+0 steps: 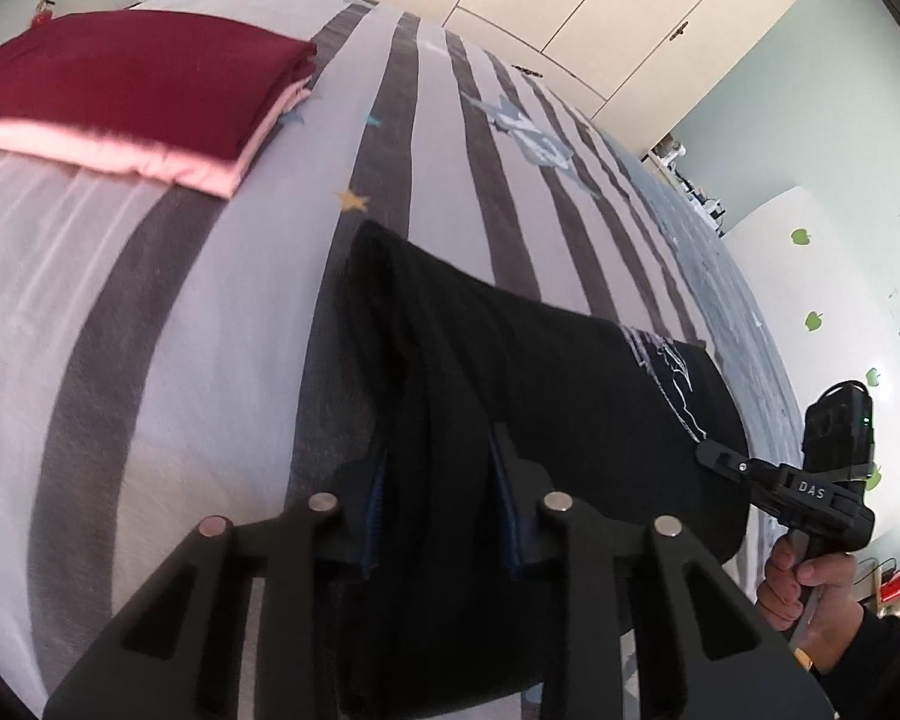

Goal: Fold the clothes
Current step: 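Lift the folded black shirt with both tools toward the red stack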

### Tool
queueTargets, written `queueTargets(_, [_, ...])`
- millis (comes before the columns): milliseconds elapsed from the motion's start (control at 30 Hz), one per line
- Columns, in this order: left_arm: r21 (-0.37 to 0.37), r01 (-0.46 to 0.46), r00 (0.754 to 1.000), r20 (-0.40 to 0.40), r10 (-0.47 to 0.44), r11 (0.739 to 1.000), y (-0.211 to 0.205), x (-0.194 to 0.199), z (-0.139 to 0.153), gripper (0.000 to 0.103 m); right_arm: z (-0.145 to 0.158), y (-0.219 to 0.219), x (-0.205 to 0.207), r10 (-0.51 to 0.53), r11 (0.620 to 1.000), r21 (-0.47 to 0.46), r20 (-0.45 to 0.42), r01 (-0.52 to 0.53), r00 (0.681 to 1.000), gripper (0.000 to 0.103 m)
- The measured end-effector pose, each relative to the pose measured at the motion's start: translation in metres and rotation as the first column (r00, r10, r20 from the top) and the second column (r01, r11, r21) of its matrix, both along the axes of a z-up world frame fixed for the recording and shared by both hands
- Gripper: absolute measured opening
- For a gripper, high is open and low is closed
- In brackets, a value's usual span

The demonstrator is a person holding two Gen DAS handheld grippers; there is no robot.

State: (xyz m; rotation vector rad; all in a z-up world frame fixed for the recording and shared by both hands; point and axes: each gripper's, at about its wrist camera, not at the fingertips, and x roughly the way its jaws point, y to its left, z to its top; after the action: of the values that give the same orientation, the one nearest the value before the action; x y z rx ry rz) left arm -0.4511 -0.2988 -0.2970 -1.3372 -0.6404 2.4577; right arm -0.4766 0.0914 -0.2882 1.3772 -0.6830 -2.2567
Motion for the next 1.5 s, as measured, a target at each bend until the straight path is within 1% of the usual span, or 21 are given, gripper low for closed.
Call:
queueTargets(100, [0.01, 0.011, 1.0, -0.027, -0.01, 1.0, -0.014, -0.013, 0.012, 0.024, 0.025, -0.011, 0.002, -0.03, 0.999, 0.031, -0.019, 0.031, 0.999, 0.012])
queueTargets(200, [0.017, 0.008, 0.998, -0.06, -0.007, 1.0, -0.041, -0.029, 0.037, 0.023, 0.047, -0.029, -0.008, -0.046, 0.999, 0.027, -0.034, 0.047, 0.998, 0.012])
queueTargets(300, [0.001, -0.006, 0.995, -0.096, 0.006, 1.0, -0.08, -0.049, 0.061, 0.023, 0.067, -0.059, -0.033, -0.051, 0.999, 0.008, -0.059, 0.051, 0.997, 0.012])
queueTargets(400, [-0.031, -0.025, 0.993, -0.118, 0.021, 0.999, -0.126, -0.073, 0.082, 0.023, 0.083, -0.104, -0.069, -0.046, 0.999, -0.012, -0.098, 0.045, 0.994, 0.012])
queueTargets(533, [-0.077, -0.054, 0.988, -0.149, 0.042, 0.996, -0.197, -0.108, 0.095, 0.023, 0.091, -0.175, -0.123, -0.037, 0.998, -0.061, -0.129, 0.029, 0.991, 0.012])
queueTargets(600, [-0.093, -0.07, 0.986, -0.155, 0.055, 0.993, -0.231, -0.125, 0.097, 0.023, 0.092, -0.214, -0.15, -0.027, 0.997, -0.077, -0.15, 0.015, 0.988, 0.012])
queueTargets(633, [-0.099, -0.079, 0.986, -0.157, 0.063, 0.992, -0.247, -0.133, 0.098, 0.023, 0.091, -0.227, -0.16, -0.023, 0.996, -0.084, -0.153, 0.01, 0.988, 0.012])
queueTargets(767, [-0.098, -0.111, 0.986, -0.131, 0.098, 0.989, -0.298, -0.161, 0.088, 0.023, 0.078, -0.287, -0.199, -0.019, 0.994, -0.109, -0.138, 0.004, 0.99, 0.012])
queueTargets(900, [-0.124, -0.122, 0.988, -0.11, 0.108, 0.985, -0.323, -0.17, 0.076, 0.023, 0.058, -0.323, -0.218, -0.018, 0.994, -0.111, -0.104, 0.006, 0.994, 0.012])
queueTargets(1033, [-0.105, -0.136, 0.987, -0.095, 0.126, 0.985, -0.342, -0.172, 0.065, 0.023, 0.045, -0.345, -0.221, -0.01, 0.995, -0.104, -0.094, 0.0, 0.996, 0.012])
queueTargets(1167, [-0.099, -0.129, 0.989, -0.088, 0.12, 0.987, -0.346, -0.174, 0.062, 0.023, 0.04, -0.35, -0.225, -0.008, 0.996, -0.091, -0.086, 0.0, 0.996, 0.012])
queueTargets(1500, [-0.095, -0.129, 0.99, -0.064, 0.123, 0.987, -0.353, -0.17, 0.056, 0.023, 0.041, -0.35, -0.229, 0.014, 0.997, -0.071, -0.08, -0.02, 0.997, 0.012])
